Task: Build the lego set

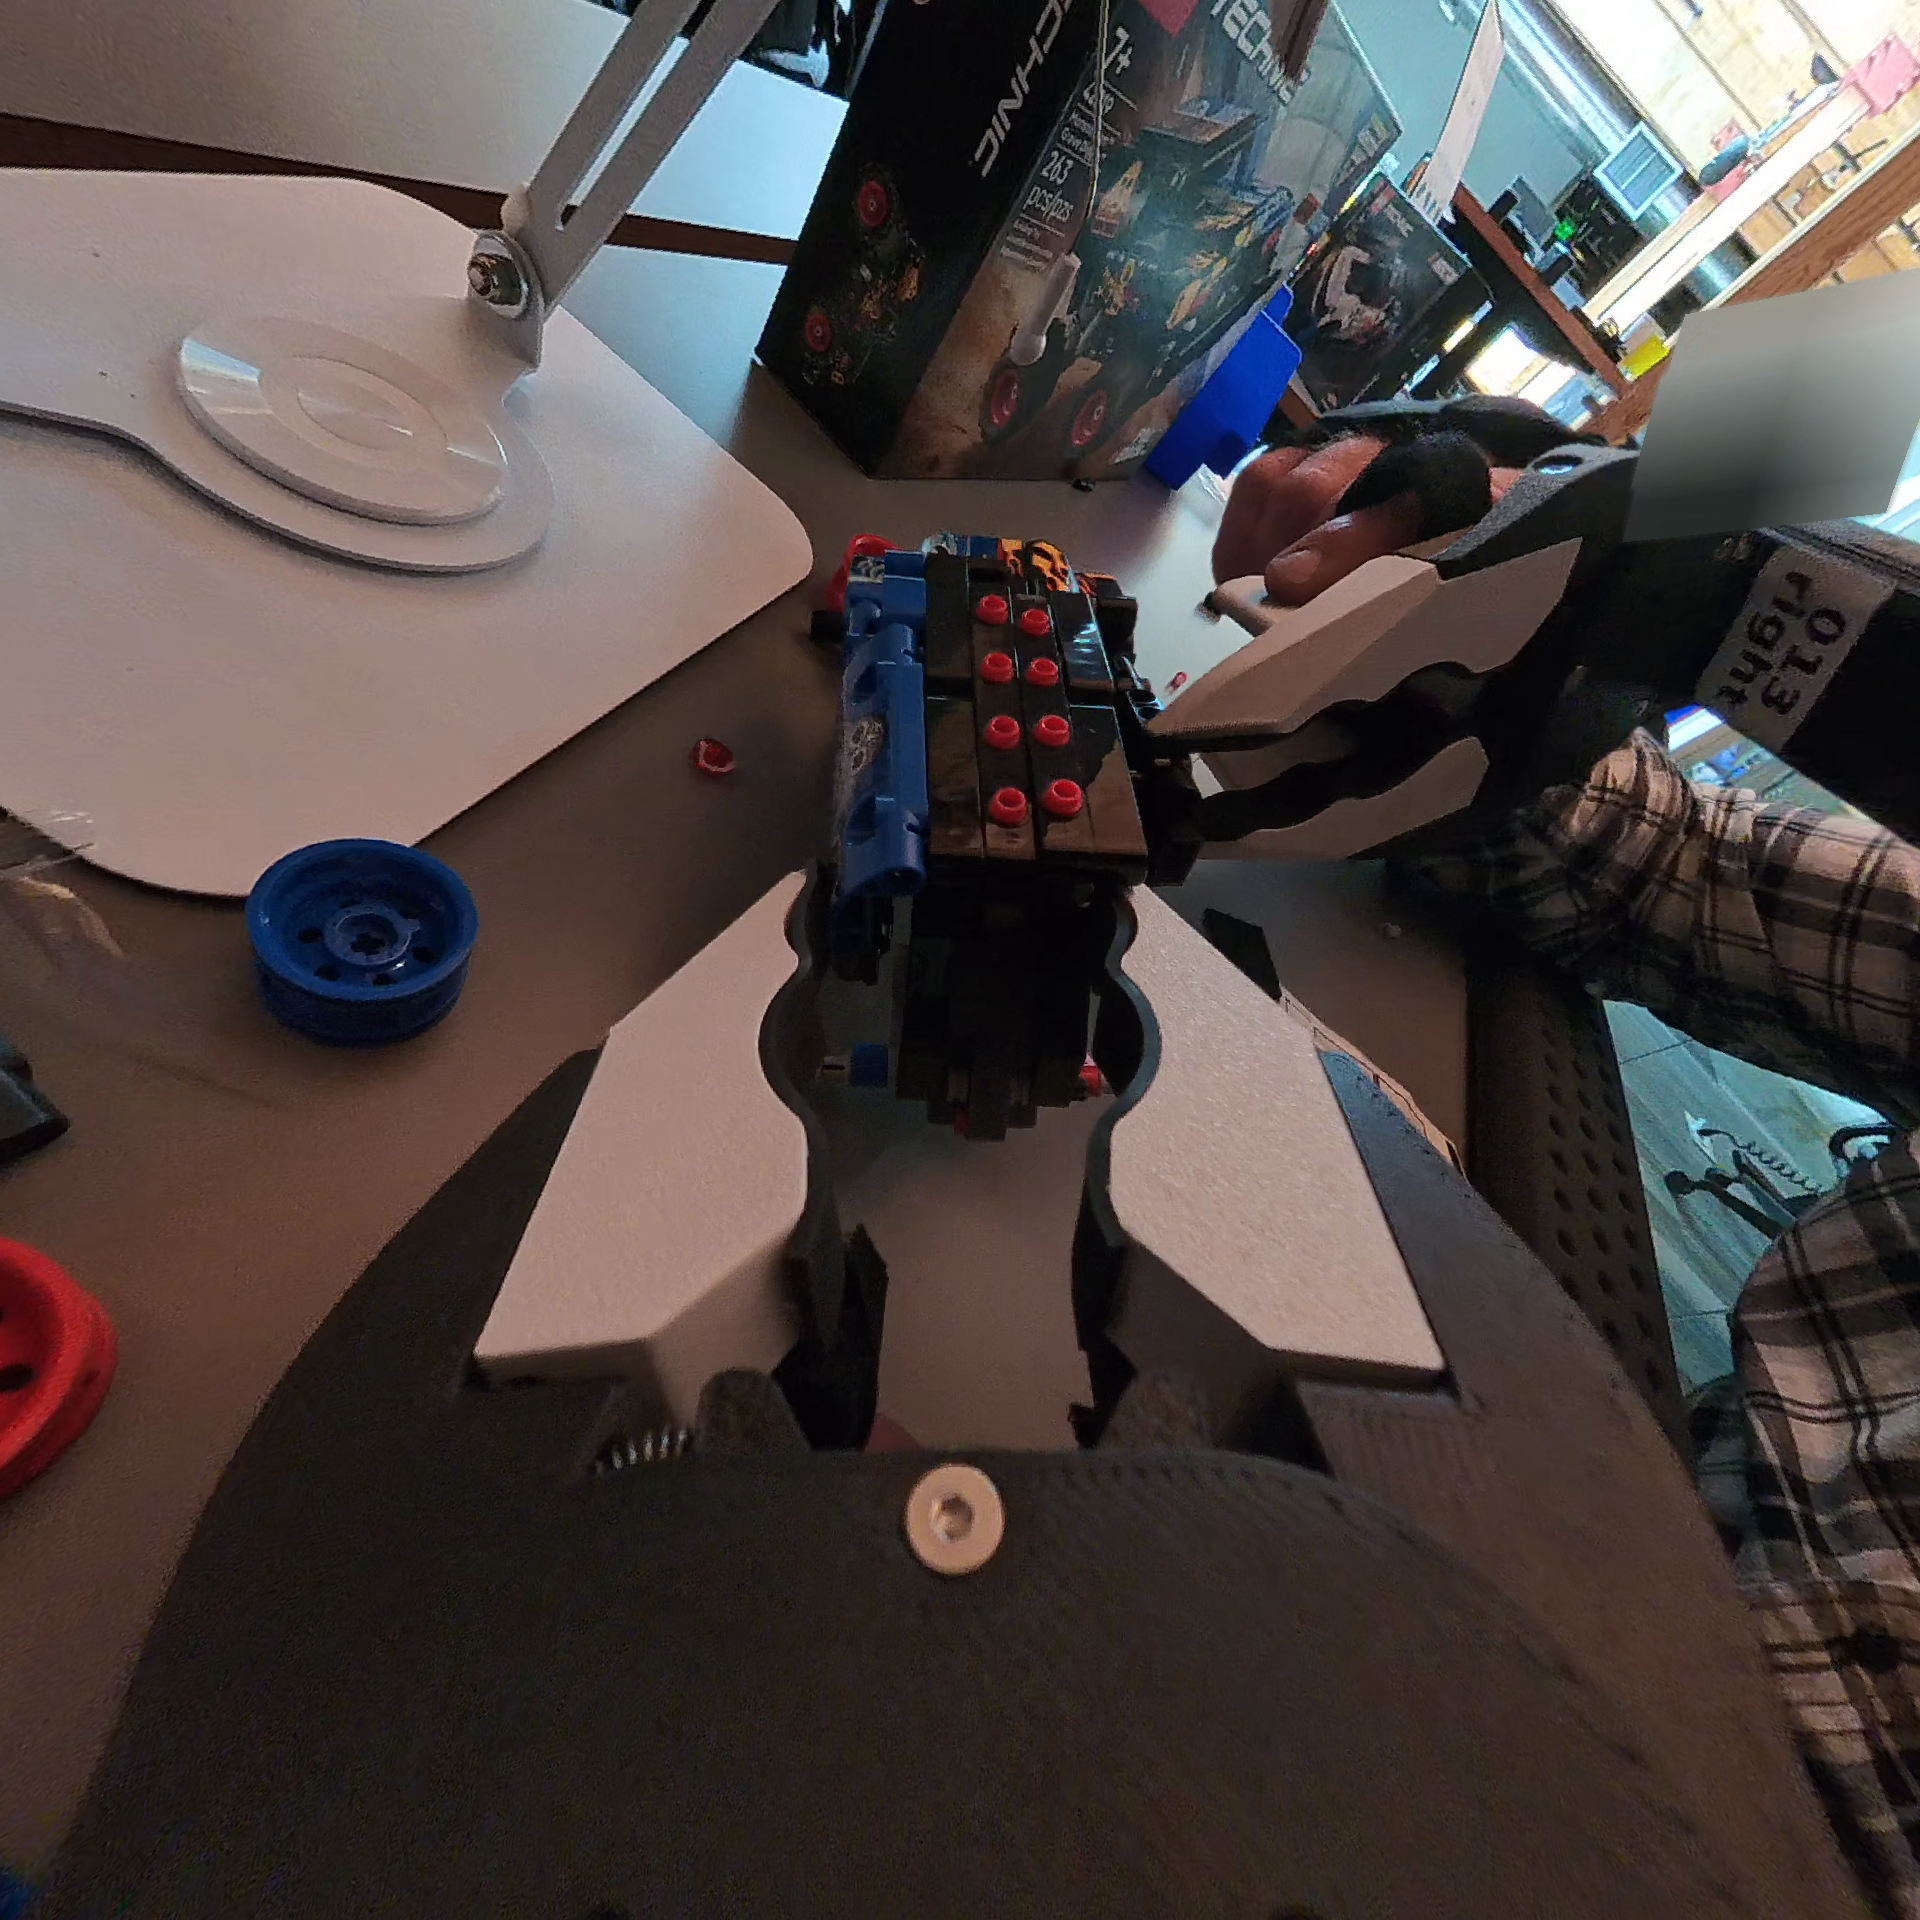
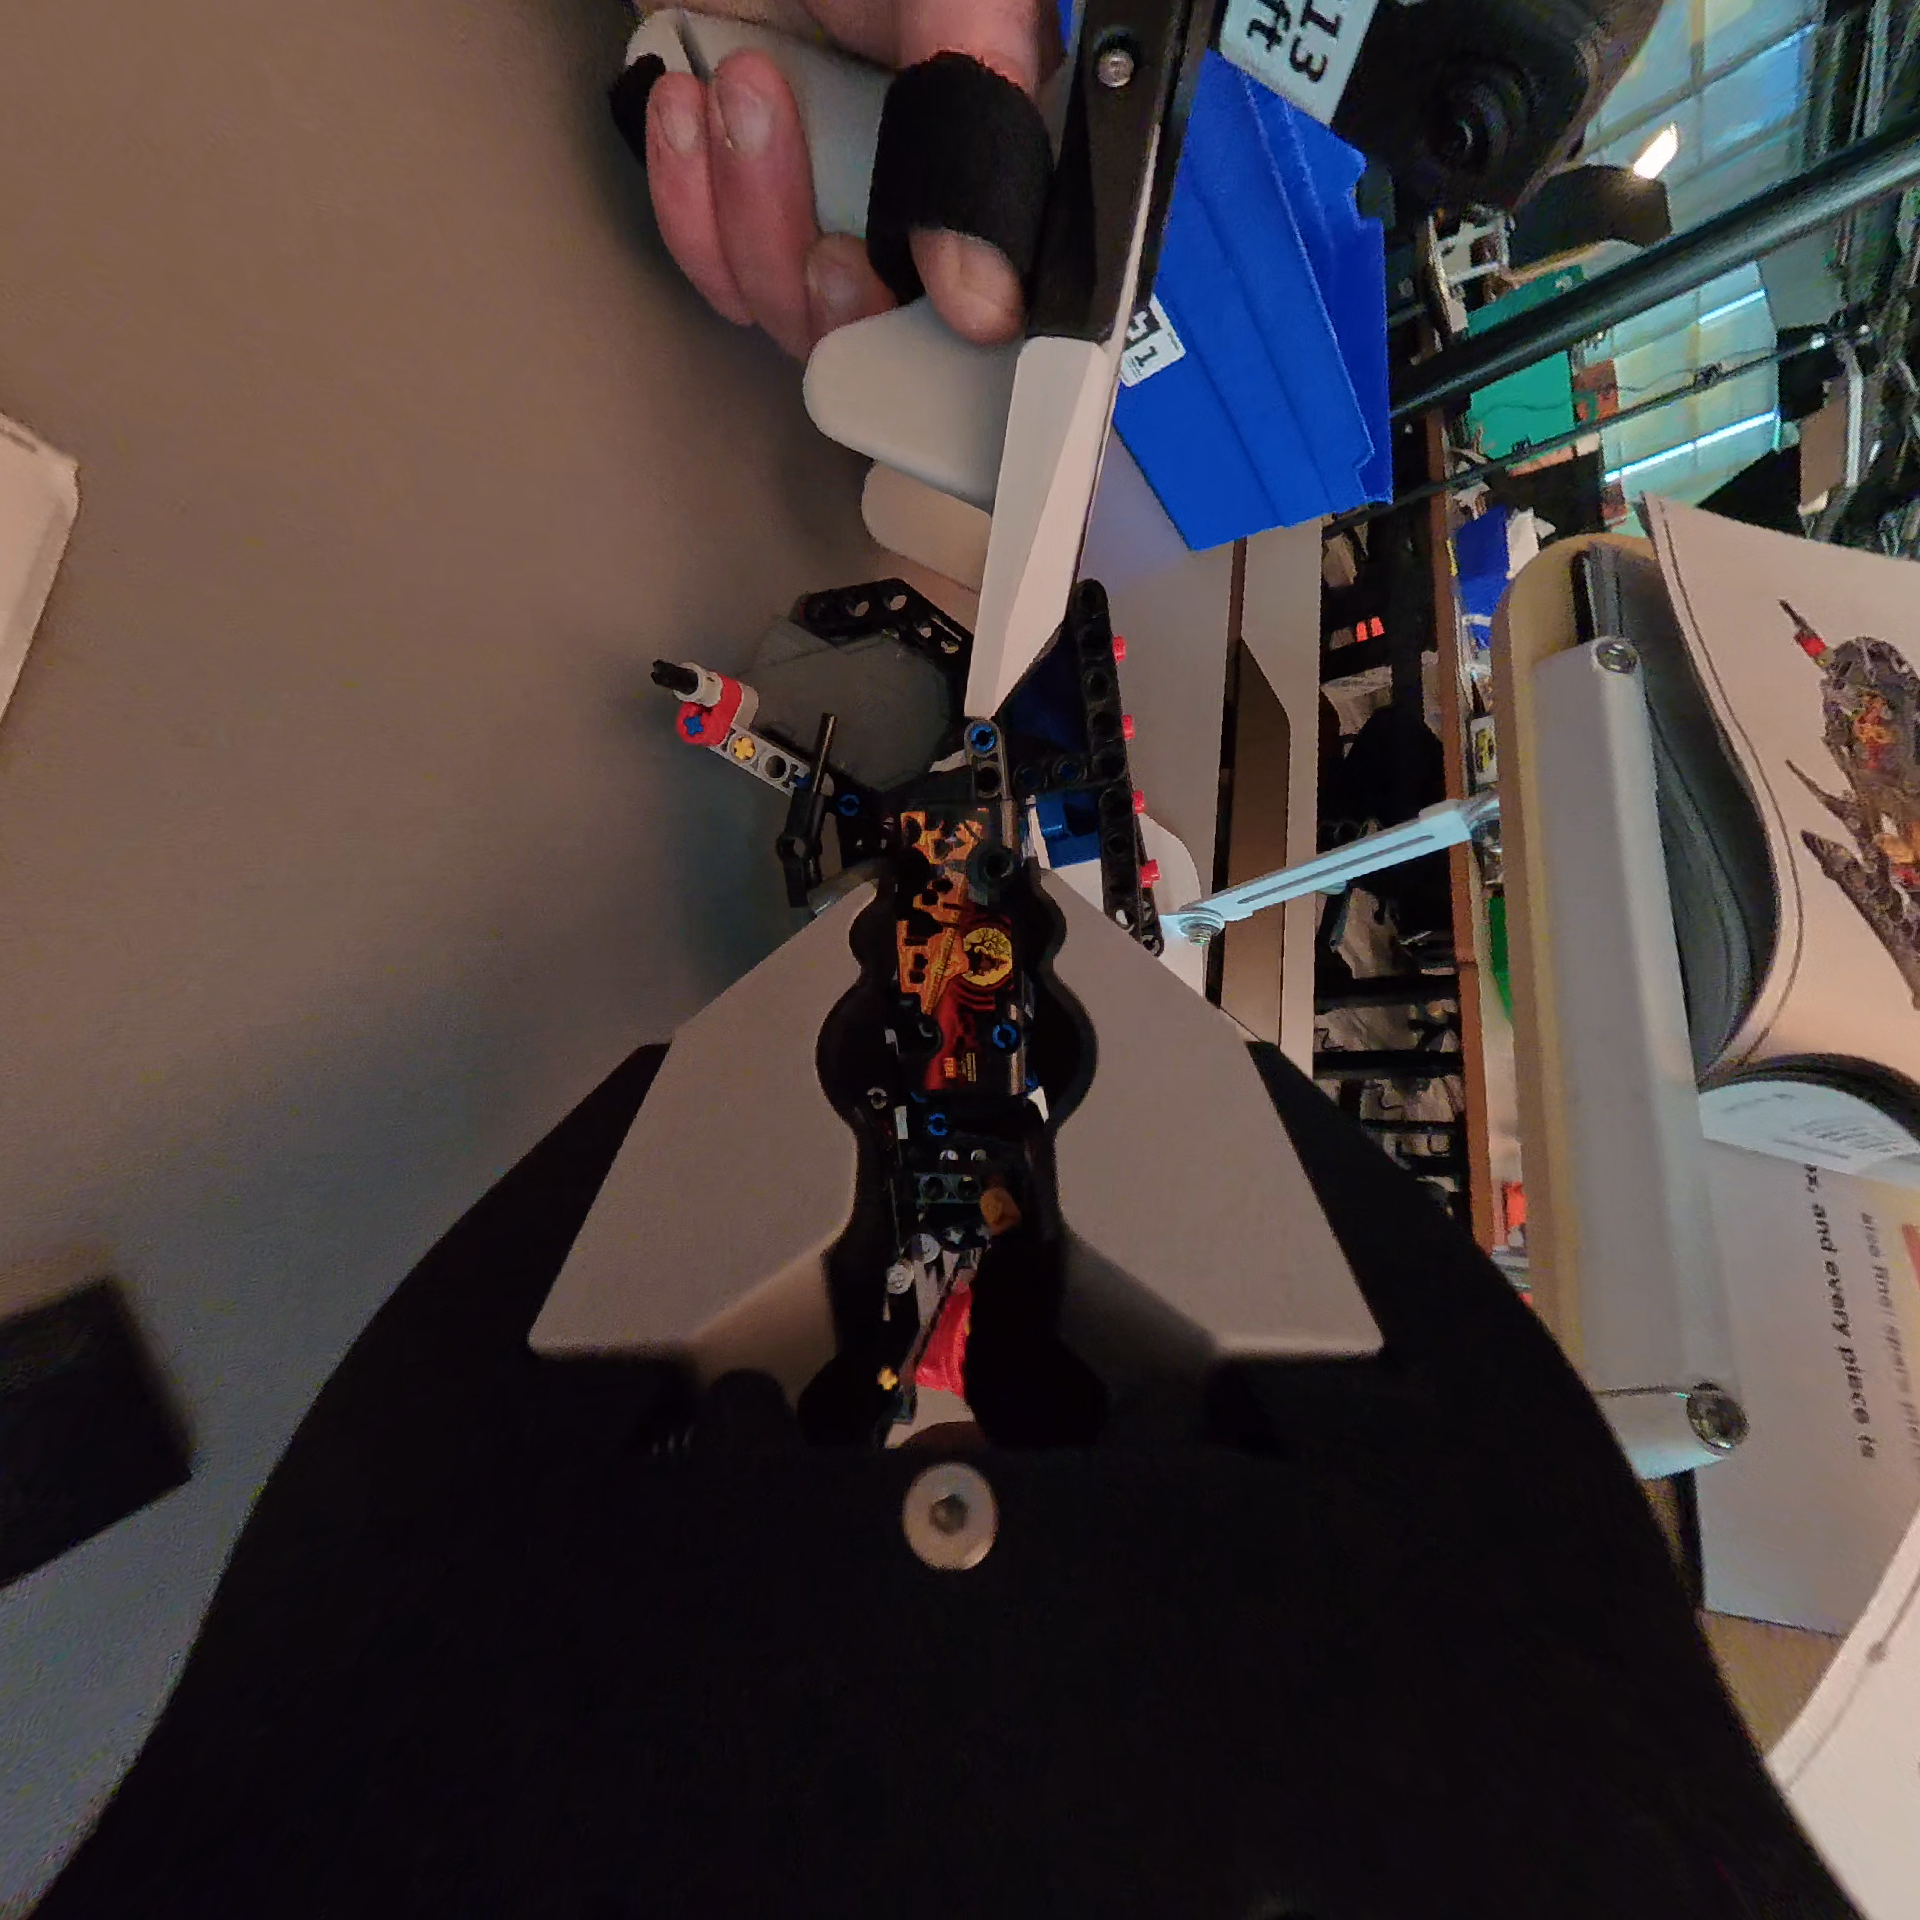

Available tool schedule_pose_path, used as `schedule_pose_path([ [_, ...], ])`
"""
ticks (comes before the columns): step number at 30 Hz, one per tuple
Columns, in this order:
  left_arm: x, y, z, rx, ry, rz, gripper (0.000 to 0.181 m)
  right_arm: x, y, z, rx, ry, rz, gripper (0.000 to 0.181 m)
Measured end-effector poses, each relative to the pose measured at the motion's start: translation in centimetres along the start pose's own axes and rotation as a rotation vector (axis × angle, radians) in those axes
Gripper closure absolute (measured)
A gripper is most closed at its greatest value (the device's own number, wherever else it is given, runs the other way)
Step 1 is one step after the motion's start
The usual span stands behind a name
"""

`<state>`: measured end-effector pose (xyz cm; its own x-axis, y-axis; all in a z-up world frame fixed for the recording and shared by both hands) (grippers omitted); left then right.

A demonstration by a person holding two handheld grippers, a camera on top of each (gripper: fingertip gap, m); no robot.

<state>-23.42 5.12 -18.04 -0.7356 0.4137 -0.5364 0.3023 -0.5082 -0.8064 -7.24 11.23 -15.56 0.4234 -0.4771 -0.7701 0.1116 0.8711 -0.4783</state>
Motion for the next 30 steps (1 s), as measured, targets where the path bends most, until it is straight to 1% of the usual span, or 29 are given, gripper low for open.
schedule_pose_path([
  [2,-0.1,0.0,-0.1,0.003,0.001,-0.003,0.132,0.1,0.0,0.1,-0.002,-0.013,0.021,0.160],
  [9,-0.1,0.1,-0.2,0.002,0.018,0.009,0.132,0.0,0.3,0.4,-0.057,-0.044,-0.030,0.160],
  [14,-0.1,0.1,-0.3,0.006,0.020,0.004,0.131,0.3,0.4,0.4,-0.069,-0.060,-0.012,0.160],
  [21,0.1,0.2,-0.3,0.002,0.009,0.006,0.131,0.5,0.1,0.0,0.013,-0.013,0.054,0.160],
  [25,0.1,0.2,-0.2,0.000,0.008,0.006,0.131,0.4,0.0,-0.2,0.034,0.004,0.045,0.160],
  [30,-0.1,0.2,-0.4,0.000,-0.008,-0.003,0.133,0.6,-0.1,-0.6,0.105,0.026,0.088,0.160],
])
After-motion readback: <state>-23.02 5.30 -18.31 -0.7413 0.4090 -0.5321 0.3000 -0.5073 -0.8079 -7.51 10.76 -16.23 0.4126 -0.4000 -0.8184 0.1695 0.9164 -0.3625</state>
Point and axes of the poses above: each gripper's, where its closed fingertips meet, z back along the fingers, y out of its underside, x = y × z across the jaws, the point moved 8 cm from there along z, back along the fingers, and after that the axes turned 6 degrees about -x, right-handed, at the moved point
